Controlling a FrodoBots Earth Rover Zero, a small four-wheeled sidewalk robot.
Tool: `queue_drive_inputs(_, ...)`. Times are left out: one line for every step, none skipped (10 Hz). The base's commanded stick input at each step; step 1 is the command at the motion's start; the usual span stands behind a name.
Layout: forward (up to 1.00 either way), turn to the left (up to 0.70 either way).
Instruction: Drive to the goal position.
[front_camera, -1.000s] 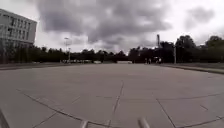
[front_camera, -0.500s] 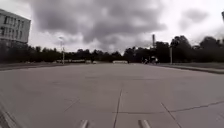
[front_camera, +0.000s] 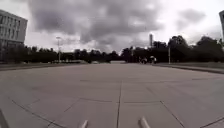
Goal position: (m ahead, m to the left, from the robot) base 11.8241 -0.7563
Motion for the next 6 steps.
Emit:
queue_drive_inputs(1.00, 0.00)
queue_drive_inputs(1.00, 0.00)
queue_drive_inputs(1.00, 0.00)
queue_drive_inputs(1.00, 0.00)
queue_drive_inputs(1.00, 0.00)
queue_drive_inputs(1.00, 0.00)
